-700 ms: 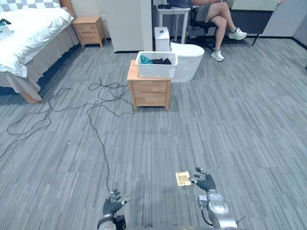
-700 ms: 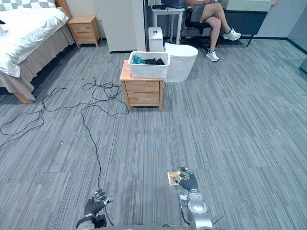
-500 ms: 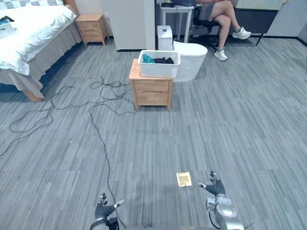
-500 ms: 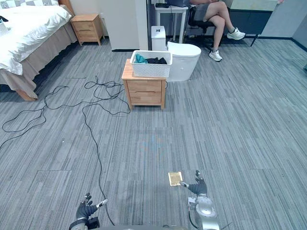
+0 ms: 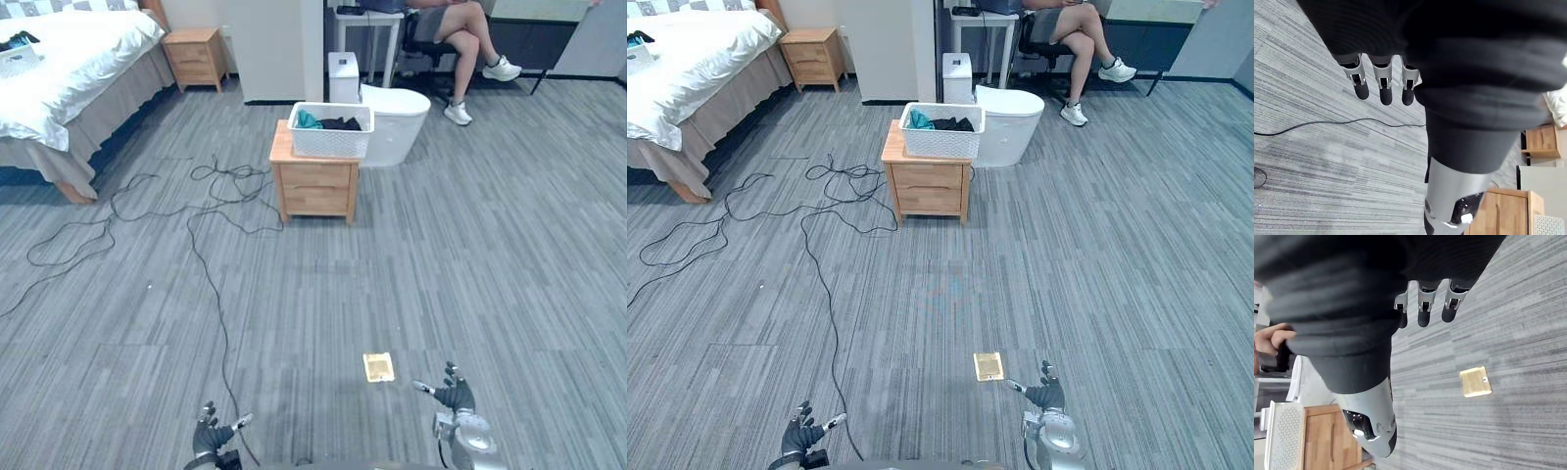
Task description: Pick up the laundry basket with both hands and put the clothes into the washing machine.
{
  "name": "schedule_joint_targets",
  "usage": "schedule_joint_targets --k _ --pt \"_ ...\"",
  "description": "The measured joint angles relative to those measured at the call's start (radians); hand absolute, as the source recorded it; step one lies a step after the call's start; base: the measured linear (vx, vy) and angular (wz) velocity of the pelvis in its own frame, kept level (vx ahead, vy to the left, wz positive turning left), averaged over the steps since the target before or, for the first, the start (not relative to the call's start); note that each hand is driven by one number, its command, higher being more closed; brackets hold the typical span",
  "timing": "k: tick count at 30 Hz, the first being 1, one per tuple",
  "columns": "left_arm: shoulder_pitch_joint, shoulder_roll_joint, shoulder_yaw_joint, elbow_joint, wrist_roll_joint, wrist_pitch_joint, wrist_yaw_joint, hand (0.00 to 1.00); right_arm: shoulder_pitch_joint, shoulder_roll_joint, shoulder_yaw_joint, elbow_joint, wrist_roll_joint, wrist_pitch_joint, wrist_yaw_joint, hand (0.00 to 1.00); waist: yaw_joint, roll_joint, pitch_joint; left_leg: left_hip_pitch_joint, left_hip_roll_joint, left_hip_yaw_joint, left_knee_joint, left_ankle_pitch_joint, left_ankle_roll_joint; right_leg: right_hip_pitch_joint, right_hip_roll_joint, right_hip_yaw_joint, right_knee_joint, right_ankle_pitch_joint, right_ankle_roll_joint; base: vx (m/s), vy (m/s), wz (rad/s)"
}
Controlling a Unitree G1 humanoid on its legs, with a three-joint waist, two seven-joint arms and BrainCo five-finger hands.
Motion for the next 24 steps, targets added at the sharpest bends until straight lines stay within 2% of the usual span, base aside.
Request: schedule_joint_targets --k 4,6,8,9,10,11,13,14,15,17,19,20,21,22,23,24 --pt "-0.002 0.001 -0.004 -0.041 0.0 0.001 0.001 0.0 -0.007 0.006 -0.006 -0.019 0.008 0.0 -0.003 0.0 0.002 -0.008 0.005 -0.044 -0.005 0.015 0.044 -0.032 0.024 -0.027 -0.008 0.004 0.007 -0.003 0.005 0.05 0.031 -0.05" --pt "-0.003 0.0 -0.004 -0.075 0.0 0.002 0.0 0.0 -0.027 0.007 -0.006 -0.019 0.008 0.0 -0.018 0.0 0.002 -0.01 0.013 -0.09 -0.004 0.042 0.129 -0.085 0.027 -0.052 -0.018 0.015 0.037 -0.019 0.019 0.07 0.055 -0.25" --pt "-0.002 0.001 -0.003 -0.106 -0.001 0.002 0.001 0.0 -0.053 0.007 -0.008 -0.019 0.008 0.0 -0.021 0.0 0.004 -0.004 0.017 -0.14 0.002 0.08 0.237 -0.159 0.034 -0.102 -0.033 0.04 0.128 -0.068 0.032 0.11 0.089 -0.39" --pt "-0.001 0.001 -0.004 -0.111 -0.001 0.002 0.001 0.0 -0.057 0.006 -0.007 -0.019 0.008 0.0 -0.021 0.0 0.005 -0.002 0.017 -0.15 0.003 0.089 0.26 -0.177 0.037 -0.121 -0.04 0.045 0.168 -0.086 0.041 0.13 0.11 -0.4" --pt "-0.005 0.003 -0.005 -0.12 -0.002 0.002 0.001 0.0 -0.063 0.006 -0.006 -0.019 0.008 0.0 -0.021 0.0 0.006 0.0 0.019 -0.161 0.003 0.098 0.3 -0.219 0.044 -0.17 -0.058 0.05 0.272 -0.126 0.071 0.13 0.134 -0.36" --pt "-0.006 0.008 -0.005 -0.128 -0.003 0.002 0.0 0.0 -0.064 0.008 0.002 -0.019 0.009 0.0 -0.021 0.0 0.007 0.001 0.023 -0.16 0.001 0.107 0.326 -0.247 0.063 -0.223 -0.083 0.045 0.405 -0.153 0.085 0.14 0.138 -0.31" --pt "-0.008 0.02 -0.009 -0.132 -0.003 0.002 0.001 0.0 -0.058 0.01 0.018 -0.019 0.009 0.003 -0.021 0.0 0.002 -0.002 0.03 -0.139 -0.009 0.102 0.34 -0.266 0.079 -0.306 -0.126 0.029 0.61 -0.155 0.087 0.22 0.117 -0.08" --pt "-0.01 0.036 -0.017 -0.139 -0.003 0.002 0.001 0.0 -0.053 0.01 0.031 -0.02 0.008 0.008 -0.021 0.0 0.0 -0.013 0.043 -0.101 -0.02 0.096 0.34 -0.282 0.105 -0.365 -0.148 0.03 0.757 -0.165 0.09 0.37 0.104 0.02" --pt "-0.018 0.048 -0.02 -0.14 -0.003 0.003 0.002 0.0 -0.044 0.01 0.042 -0.021 0.008 0.015 -0.02 0.0 -0.001 -0.002 0.052 -0.069 -0.02 0.09 0.334 -0.297 0.11 -0.398 -0.153 0.027 0.802 -0.206 0.09 0.36 0.071 0.05" --pt "-0.029 0.056 -0.037 -0.14 -0.003 0.003 0.003 0.0 -0.037 0.01 0.045 -0.04 0.009 0.016 -0.02 0.0 -0.002 -0.002 0.059 -0.013 -0.014 0.058 0.289 -0.3 0.109 -0.445 -0.154 -0.006 0.773 -0.242 0.071 0.41 0.034 0.32" --pt "-0.057 0.059 -0.044 -0.14 -0.003 0.002 0.003 0.0 -0.041 -0.016 0.064 -0.065 0.008 0.013 -0.018 0.0 -0.024 0.027 0.088 0.037 0.03 0.028 0.259 -0.307 0.094 -0.488 -0.122 -0.064 0.657 -0.234 0.057 0.44 -0.019 0.57" --pt "-0.075 0.056 -0.046 -0.14 -0.003 0.002 0.002 0.0 -0.047 -0.031 0.075 -0.074 0.008 0.013 -0.018 0.0 -0.026 0.042 0.104 0.06 0.059 0.018 0.255 -0.316 0.067 -0.531 -0.099 -0.092 0.559 -0.184 0.043 0.47 -0.03 0.47" --pt "-0.088 0.059 -0.046 -0.136 -0.002 0.002 0.002 0.0 -0.043 -0.031 0.082 -0.092 0.008 0.013 -0.018 0.0 -0.027 0.034 0.109 0.083 0.071 0.013 0.248 -0.318 0.043 -0.566 -0.083 -0.112 0.426 -0.091 0.031 0.5 -0.037 0.38" --pt "-0.091 0.062 -0.046 -0.135 -0.002 0.002 0.002 0.0 -0.042 -0.029 0.085 -0.097 0.008 0.013 -0.018 0.0 -0.027 0.025 0.112 0.1 0.073 0.013 0.24 -0.32 0.026 -0.572 -0.076 -0.113 0.356 -0.044 0.026 0.57 -0.075 0.28" --pt "-0.088 0.069 -0.048 -0.127 -0.001 0.002 0.001 0.0 -0.038 -0.025 0.095 -0.1 0.007 0.013 -0.017 0.0 -0.027 0.005 0.109 0.136 0.073 0.012 0.233 -0.334 -0.003 -0.587 -0.064 -0.109 0.273 0.034 -0.006 0.66 -0.131 0.34" --pt "-0.086 0.074 -0.047 -0.098 -0.001 0.002 0.0 0.0 -0.023 -0.024 0.101 -0.105 0.007 0.014 -0.016 0.0 -0.037 -0.011 0.1 0.174 0.076 0.01 0.254 -0.355 -0.041 -0.592 -0.067 -0.096 0.295 0.136 -0.102 0.82 -0.174 0.32"
